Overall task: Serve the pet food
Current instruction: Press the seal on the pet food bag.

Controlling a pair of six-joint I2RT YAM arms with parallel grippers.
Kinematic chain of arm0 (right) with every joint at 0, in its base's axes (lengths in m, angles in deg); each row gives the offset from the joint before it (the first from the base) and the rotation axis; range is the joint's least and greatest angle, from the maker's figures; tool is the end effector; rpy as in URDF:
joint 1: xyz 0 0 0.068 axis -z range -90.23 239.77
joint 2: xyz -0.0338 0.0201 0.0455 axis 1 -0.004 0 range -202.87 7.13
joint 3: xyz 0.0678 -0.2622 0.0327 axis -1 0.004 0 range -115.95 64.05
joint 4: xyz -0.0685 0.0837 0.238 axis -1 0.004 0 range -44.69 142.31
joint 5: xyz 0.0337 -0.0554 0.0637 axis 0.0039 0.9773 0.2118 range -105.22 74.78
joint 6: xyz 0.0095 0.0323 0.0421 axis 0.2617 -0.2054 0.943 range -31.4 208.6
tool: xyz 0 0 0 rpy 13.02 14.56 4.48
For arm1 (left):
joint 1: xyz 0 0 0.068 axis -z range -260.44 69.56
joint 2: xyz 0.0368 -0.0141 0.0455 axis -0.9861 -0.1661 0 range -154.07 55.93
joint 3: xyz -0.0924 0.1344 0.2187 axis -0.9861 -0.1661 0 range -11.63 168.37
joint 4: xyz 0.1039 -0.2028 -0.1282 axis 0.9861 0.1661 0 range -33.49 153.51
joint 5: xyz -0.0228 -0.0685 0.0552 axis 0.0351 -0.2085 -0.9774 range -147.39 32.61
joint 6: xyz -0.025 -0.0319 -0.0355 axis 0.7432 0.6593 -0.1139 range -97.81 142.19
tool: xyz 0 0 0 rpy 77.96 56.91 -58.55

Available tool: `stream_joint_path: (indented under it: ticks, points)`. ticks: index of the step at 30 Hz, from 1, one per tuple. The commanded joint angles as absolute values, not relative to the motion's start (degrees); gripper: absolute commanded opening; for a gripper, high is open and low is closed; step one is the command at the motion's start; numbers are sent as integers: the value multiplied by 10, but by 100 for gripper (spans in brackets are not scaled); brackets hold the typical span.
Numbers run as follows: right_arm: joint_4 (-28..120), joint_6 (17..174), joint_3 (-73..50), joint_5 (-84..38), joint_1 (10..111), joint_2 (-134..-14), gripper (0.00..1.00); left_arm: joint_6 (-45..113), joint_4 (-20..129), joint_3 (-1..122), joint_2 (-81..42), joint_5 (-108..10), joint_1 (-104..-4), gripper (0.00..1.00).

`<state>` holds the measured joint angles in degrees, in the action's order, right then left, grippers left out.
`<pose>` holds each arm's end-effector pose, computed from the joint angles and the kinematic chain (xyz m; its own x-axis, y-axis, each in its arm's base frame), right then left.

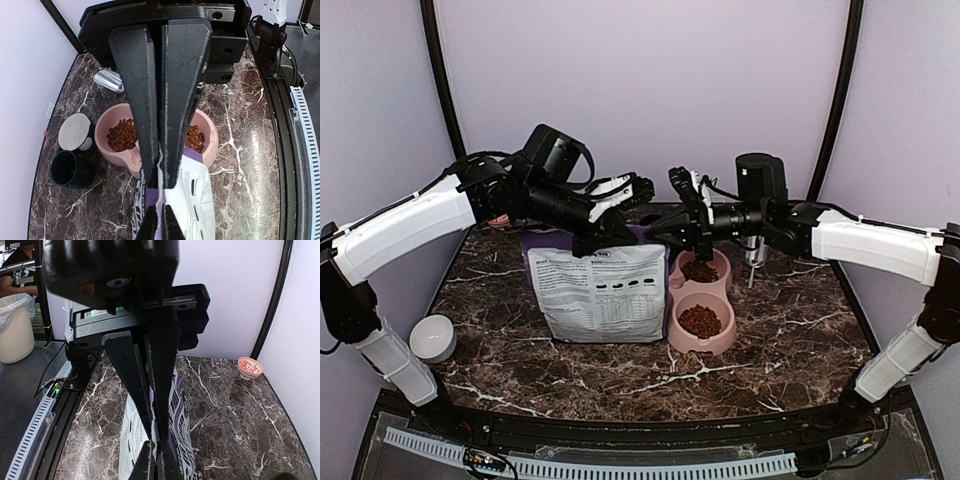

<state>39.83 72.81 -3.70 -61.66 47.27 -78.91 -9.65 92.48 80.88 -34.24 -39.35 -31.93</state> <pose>0.2400 0.2548 0.3351 0.1111 -0.1526 -0.9820 -0.9938 -0.0112 -0.1107 0.2256 -0.2716 0.3877 0.1540 0.5829 -0.7978 0.9438 0.1523 0.2934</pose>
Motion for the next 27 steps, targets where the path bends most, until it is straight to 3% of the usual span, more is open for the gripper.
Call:
stream_joint_path:
  ticks: [1, 2, 3, 5, 8, 14, 18, 24, 27]
  points:
    - [430, 736, -58, -623, 484, -788, 13, -79, 900, 766, -286, -402, -352, 0]
    - [433, 736, -59, -623, 483, -791, 30, -76, 892, 760, -281, -399, -352, 0]
    - [435, 735, -62, -624, 483, -793, 39, -75, 888, 757, -278, -396, -352, 0]
    - [436, 734, -66, -626, 482, -800, 48, -70, 883, 755, -271, -394, -352, 0]
    - [431, 739, -76, -635, 479, -812, 55, -67, 871, 745, -262, -396, -352, 0]
    - [445, 735, -114, -640, 463, -857, 58, -59, 846, 728, -251, -383, -352, 0]
    - [461, 731, -140, -645, 453, -882, 52, -59, 841, 722, -248, -380, -352, 0]
    - [475, 729, -160, -653, 446, -902, 21, -58, 837, 715, -245, -379, -352, 0]
    - [477, 727, -159, -652, 445, -902, 10, -58, 835, 713, -243, -382, -352, 0]
